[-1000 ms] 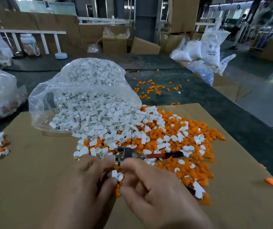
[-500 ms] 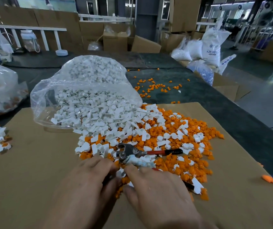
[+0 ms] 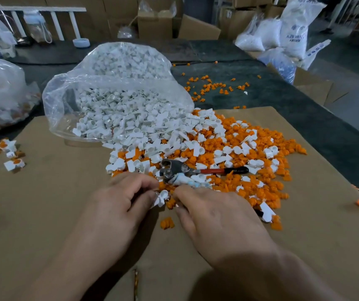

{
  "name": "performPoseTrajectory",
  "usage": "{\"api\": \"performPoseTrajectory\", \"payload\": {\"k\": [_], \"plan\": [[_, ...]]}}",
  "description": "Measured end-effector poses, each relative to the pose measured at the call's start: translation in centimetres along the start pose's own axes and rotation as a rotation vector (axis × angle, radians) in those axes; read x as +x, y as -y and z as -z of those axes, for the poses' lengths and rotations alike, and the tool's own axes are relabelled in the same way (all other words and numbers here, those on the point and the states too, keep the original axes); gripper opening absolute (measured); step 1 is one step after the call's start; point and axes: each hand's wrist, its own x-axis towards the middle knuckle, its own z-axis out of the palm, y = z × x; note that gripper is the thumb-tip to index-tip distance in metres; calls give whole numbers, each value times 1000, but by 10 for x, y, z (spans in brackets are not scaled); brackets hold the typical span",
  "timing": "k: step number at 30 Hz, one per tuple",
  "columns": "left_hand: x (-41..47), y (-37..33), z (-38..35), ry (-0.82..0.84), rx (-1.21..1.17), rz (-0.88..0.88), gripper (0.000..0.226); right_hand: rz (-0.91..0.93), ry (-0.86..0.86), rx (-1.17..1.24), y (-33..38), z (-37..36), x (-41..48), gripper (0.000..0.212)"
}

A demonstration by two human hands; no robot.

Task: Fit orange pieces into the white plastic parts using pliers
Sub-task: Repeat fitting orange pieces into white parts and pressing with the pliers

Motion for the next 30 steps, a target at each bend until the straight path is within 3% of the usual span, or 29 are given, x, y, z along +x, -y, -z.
{"api": "performPoseTrajectory", "payload": {"k": [6, 14, 17, 20, 24, 27, 30], "plan": [[0, 2, -1, 11, 49, -26, 9, 62, 56, 2, 12, -6, 0, 33], [-1, 4, -2, -25, -93, 96, 12, 29, 30, -19, 10, -5, 1, 19], [-2, 7, -2, 11, -123, 92, 12, 34, 11, -6, 10, -7, 0, 29], [-2, 13, -3, 57, -327, 188, 32, 49, -1, -32, 12, -10, 1, 41], [1, 19, -3, 42, -617, 318, 41, 82, -18, -36, 12, -11, 3, 31], [2, 18, 0, 69, -759, 371, 37, 80, -14, -22, 14, -10, 3, 28], [4, 14, 2, 85, -956, 435, 18, 69, -19, -10, 16, -7, 2, 28]]}}
